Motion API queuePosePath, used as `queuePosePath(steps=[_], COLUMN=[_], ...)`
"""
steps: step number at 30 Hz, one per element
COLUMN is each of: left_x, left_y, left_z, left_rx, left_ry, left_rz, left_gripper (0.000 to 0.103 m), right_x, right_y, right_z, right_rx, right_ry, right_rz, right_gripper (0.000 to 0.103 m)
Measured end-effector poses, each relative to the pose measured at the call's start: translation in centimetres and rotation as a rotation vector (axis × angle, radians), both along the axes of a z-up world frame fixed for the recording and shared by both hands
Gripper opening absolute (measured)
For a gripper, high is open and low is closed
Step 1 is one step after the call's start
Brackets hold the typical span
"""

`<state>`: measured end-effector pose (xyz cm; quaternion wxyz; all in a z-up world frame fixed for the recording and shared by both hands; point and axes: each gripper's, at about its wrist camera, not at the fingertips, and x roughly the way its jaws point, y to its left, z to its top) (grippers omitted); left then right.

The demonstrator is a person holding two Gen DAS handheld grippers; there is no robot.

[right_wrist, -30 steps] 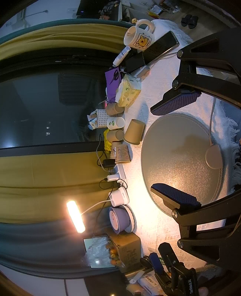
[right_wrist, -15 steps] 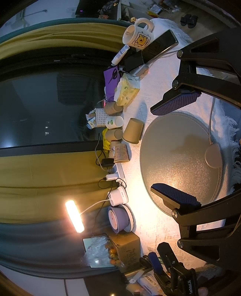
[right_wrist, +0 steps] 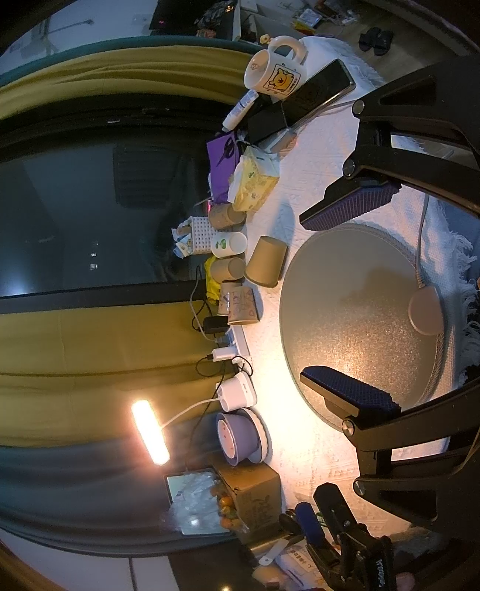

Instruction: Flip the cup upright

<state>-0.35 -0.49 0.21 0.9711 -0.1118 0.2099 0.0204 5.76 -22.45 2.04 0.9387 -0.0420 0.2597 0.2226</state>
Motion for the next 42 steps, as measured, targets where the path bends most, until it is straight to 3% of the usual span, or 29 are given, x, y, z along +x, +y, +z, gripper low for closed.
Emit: queuePosePath(steps=[22, 42], left_x=[0.5, 8.5], left_y=[0.2, -0.9], left_z=[0.1, -2.1], left_rx=[0.009, 0.019], left_ry=[0.001, 0.128], left_rz=[-0.001, -0.034], left_gripper=[0.095, 0.095], right_x=[0.1, 7.1], right_y=[-0.1, -2.2], right_z=[-0.1, -3.1], right_rx=[-0.005, -0.015], right_ry=[-0.002, 0.081], right_rz=[0.001, -0.039], right_gripper=[0.079, 0.079])
